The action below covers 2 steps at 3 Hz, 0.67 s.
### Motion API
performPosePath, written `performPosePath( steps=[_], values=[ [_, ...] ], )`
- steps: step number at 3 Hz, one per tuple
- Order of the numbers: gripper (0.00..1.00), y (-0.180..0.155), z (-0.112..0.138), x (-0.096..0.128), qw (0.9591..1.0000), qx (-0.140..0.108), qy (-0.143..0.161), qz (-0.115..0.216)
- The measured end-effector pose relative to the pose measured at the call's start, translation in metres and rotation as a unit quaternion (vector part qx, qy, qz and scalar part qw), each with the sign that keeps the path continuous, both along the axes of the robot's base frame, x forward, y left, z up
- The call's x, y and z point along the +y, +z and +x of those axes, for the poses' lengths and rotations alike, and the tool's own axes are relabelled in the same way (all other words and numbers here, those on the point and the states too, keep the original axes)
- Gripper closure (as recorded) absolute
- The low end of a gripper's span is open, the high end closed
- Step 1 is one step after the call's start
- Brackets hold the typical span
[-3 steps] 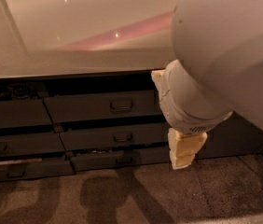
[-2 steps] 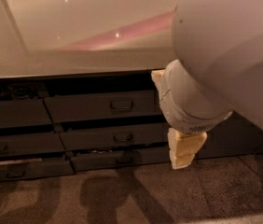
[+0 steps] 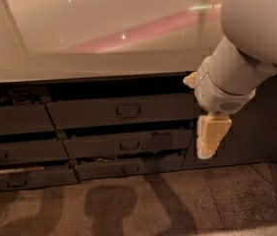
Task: Open top drawer
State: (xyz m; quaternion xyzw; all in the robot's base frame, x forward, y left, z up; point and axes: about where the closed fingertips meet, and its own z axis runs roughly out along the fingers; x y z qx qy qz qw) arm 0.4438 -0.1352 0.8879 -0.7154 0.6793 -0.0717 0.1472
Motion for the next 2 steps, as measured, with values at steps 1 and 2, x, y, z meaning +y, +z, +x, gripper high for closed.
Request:
performPosePath(
  steps=[1,2],
  values=[
    [0.00,-0.0240,0.0231,-0.0253,0.9989,0.036,-0.024,0.020],
    [0.00,-0.0240,0.0231,-0.0253,0.9989,0.036,-0.024,0.020]
  ],
)
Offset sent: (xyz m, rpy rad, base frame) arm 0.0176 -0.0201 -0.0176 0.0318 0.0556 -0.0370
